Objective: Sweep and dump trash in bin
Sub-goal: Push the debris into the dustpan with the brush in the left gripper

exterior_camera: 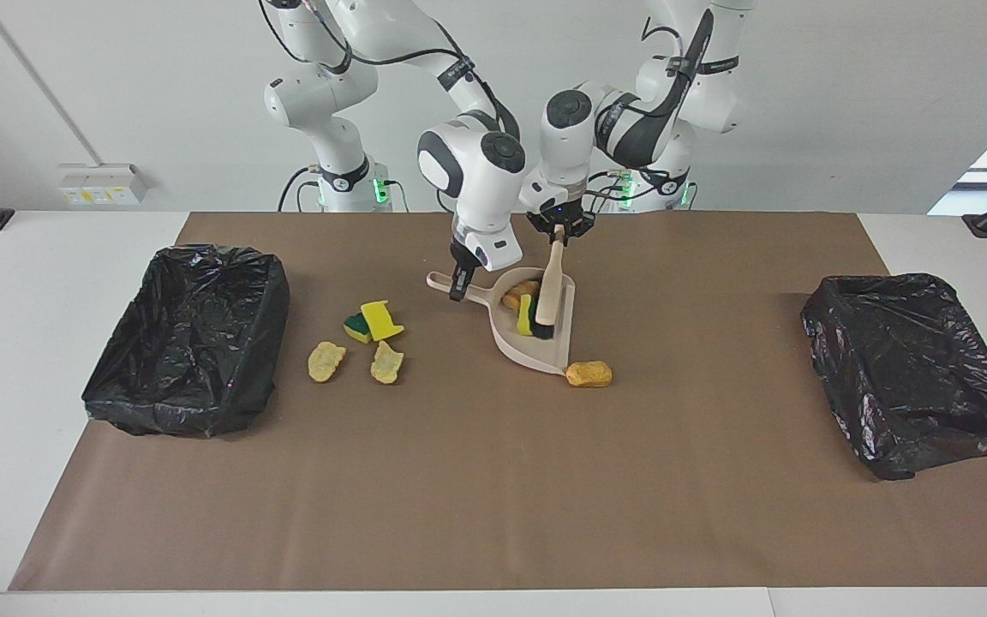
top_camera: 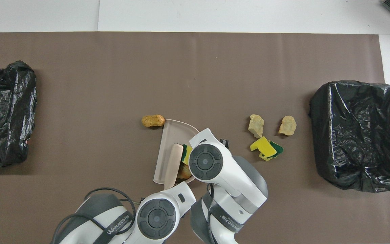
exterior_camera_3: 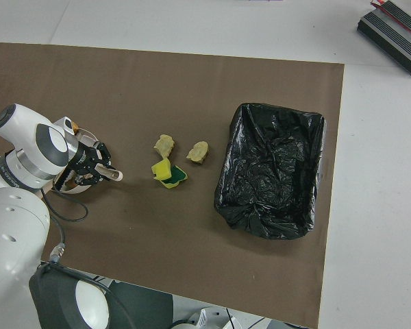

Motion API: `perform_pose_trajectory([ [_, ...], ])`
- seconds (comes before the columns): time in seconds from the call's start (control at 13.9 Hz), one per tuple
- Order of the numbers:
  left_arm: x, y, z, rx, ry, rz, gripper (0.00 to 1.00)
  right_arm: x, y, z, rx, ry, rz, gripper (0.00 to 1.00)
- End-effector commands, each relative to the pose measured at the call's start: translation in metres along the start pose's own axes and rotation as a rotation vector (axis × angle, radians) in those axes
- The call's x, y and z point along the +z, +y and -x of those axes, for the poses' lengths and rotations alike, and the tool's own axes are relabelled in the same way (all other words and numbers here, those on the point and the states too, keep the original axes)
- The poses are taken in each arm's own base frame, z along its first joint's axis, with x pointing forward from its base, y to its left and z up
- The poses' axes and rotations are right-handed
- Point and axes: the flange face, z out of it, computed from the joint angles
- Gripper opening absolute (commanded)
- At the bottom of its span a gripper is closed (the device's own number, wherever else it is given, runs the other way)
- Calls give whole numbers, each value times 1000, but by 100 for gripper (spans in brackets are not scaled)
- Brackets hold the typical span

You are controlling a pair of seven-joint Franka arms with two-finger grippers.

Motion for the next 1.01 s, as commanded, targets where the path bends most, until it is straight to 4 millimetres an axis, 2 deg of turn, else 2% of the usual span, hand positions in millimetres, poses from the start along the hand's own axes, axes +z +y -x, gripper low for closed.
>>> perform_pose_trajectory([
  [0.0,-5,-27,-19,-53,-38,14,0,2,1,2,19,-8,-7,0],
  [0.22,-5,-59,-45,-113,-28,21,0,2,1,3,20,-8,-7,0],
  [0.43,-29,-101,-95,-100,-27,24,0,2,1,2,19,-8,-7,0],
  [0.5,-42,-114,-102,-63,-40,27,0,2,1,2,19,-8,-7,0],
  [0.65,-55,-141,-107,41,-53,38,0,2,1,2,19,-8,-7,0],
  [0.72,-57,-152,-113,84,-39,44,0,2,1,2,19,-8,-7,0],
  [0.79,-54,-155,-121,136,-20,41,0,2,1,2,19,-8,-7,0],
  [0.94,-54,-175,-150,185,19,19,0,2,1,2,19,-8,-7,0],
])
